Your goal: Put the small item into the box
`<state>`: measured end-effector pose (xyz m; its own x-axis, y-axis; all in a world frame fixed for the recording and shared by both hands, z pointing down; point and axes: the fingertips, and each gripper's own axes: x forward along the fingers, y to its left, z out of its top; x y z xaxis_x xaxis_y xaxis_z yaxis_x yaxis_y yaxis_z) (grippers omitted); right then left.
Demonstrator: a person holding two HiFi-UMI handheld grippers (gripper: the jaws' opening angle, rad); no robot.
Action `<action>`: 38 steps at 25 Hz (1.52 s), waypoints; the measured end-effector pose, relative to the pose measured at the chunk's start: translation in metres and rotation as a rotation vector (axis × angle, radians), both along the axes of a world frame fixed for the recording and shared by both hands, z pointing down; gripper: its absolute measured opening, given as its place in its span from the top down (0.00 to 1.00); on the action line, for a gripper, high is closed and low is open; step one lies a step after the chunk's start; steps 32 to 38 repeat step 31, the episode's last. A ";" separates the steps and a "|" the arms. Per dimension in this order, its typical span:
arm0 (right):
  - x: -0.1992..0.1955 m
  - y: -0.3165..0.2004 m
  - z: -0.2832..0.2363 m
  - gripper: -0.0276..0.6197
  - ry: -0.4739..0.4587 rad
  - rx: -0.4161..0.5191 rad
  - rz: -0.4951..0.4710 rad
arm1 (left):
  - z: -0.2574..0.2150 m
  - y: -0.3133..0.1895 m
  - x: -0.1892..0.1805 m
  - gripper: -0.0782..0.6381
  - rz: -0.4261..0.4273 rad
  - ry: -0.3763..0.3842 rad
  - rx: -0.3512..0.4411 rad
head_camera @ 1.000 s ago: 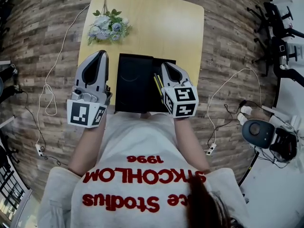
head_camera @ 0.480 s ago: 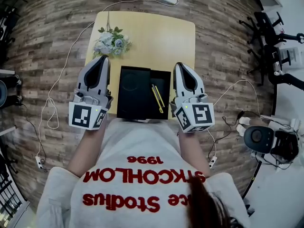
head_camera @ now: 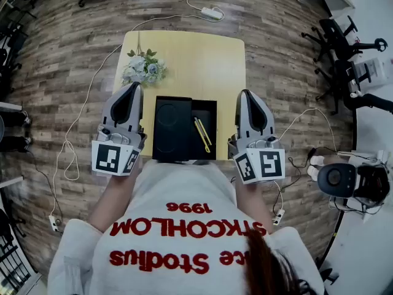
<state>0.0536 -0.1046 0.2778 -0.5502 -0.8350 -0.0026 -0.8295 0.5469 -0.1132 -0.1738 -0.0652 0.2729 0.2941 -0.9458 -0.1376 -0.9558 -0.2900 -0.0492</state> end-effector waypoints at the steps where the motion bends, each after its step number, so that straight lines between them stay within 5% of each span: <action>1: 0.002 0.001 -0.002 0.95 -0.003 0.004 0.007 | -0.002 0.001 0.001 0.88 0.003 -0.002 0.002; 38: 0.024 0.005 -0.016 0.95 -0.058 0.007 0.041 | -0.001 -0.002 0.015 0.88 0.023 0.005 0.006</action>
